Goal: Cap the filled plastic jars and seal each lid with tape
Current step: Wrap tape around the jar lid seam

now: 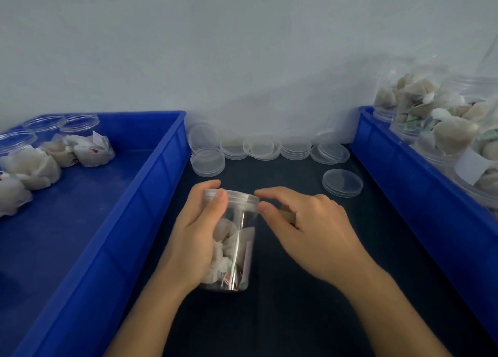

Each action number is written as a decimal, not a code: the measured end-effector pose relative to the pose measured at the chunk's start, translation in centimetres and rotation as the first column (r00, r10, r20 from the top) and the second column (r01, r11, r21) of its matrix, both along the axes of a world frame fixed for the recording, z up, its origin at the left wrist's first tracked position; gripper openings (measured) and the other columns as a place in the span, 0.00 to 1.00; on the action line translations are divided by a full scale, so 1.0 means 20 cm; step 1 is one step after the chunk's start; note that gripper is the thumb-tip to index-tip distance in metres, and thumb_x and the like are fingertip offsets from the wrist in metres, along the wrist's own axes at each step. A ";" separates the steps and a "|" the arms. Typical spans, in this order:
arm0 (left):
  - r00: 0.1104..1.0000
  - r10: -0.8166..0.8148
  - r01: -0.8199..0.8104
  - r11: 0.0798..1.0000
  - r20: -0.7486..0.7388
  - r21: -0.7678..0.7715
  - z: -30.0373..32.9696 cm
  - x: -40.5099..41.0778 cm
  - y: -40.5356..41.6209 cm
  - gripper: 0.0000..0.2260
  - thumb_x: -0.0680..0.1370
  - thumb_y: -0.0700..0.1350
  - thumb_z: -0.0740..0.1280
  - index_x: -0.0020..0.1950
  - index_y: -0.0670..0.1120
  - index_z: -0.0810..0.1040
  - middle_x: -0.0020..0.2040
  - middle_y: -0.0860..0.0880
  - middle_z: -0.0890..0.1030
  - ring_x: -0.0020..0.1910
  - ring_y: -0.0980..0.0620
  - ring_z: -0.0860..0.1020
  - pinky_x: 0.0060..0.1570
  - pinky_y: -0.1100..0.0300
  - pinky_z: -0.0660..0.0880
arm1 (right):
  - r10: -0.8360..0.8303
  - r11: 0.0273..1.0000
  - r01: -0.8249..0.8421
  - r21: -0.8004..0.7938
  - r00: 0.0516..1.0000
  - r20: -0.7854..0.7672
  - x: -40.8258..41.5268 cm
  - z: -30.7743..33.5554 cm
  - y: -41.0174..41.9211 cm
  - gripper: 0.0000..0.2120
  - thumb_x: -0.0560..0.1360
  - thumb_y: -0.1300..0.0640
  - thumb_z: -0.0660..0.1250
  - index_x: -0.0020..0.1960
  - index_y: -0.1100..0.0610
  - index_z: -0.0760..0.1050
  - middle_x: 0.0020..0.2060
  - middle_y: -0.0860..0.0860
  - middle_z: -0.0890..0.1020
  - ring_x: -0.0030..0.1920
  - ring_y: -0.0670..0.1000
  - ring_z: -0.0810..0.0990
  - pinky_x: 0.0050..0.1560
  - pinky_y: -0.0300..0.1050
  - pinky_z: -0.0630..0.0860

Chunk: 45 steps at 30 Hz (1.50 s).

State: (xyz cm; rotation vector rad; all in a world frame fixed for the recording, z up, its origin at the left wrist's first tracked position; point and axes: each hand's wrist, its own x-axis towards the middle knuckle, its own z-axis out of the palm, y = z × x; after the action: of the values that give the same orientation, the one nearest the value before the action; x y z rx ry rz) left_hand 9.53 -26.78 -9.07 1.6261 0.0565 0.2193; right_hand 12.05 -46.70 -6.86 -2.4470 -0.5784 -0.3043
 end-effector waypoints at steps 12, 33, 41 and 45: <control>0.999 -0.024 0.023 0.999 0.043 0.030 -0.01 0.00 0.04 0.15 0.78 0.61 0.64 0.64 0.63 0.79 0.55 0.53 0.84 0.57 0.49 0.85 0.57 0.52 0.80 | -0.034 0.997 0.036 0.068 0.999 -0.032 0.02 -0.04 0.02 0.19 0.79 0.30 0.56 0.62 0.33 0.78 0.35 0.31 0.81 0.40 0.41 0.81 0.43 0.41 0.76; 0.989 0.123 -0.147 0.830 0.081 0.538 0.03 -0.04 0.00 0.29 0.73 0.75 0.64 0.70 0.67 0.65 0.56 0.62 0.79 0.52 0.65 0.79 0.48 0.63 0.75 | -0.067 0.996 0.078 -0.038 0.968 0.243 -0.05 -0.01 0.06 0.22 0.80 0.47 0.51 0.60 0.43 0.82 0.27 0.38 0.71 0.28 0.47 0.74 0.28 0.45 0.70; 0.989 0.106 -0.141 0.875 0.100 0.463 0.01 -0.04 0.00 0.30 0.72 0.75 0.60 0.72 0.67 0.65 0.59 0.60 0.80 0.55 0.62 0.80 0.53 0.58 0.76 | -0.034 0.988 0.072 -0.137 0.965 0.258 -0.05 -0.02 0.06 0.19 0.82 0.48 0.50 0.61 0.47 0.79 0.28 0.41 0.72 0.25 0.47 0.71 0.24 0.44 0.66; 0.992 0.075 -0.114 0.888 0.104 0.445 0.01 -0.05 0.02 0.30 0.73 0.75 0.61 0.72 0.67 0.65 0.57 0.58 0.82 0.54 0.62 0.81 0.54 0.55 0.77 | -0.022 0.993 0.043 -0.111 0.983 0.184 -0.03 -0.04 0.06 0.18 0.83 0.44 0.46 0.63 0.44 0.72 0.26 0.41 0.70 0.26 0.48 0.73 0.27 0.45 0.67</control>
State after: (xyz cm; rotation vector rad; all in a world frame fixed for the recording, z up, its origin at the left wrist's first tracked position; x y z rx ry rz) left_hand 8.61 -26.47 -8.82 2.0790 0.0209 0.3991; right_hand 11.39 -45.53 -7.75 -2.5578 -0.6510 -0.5270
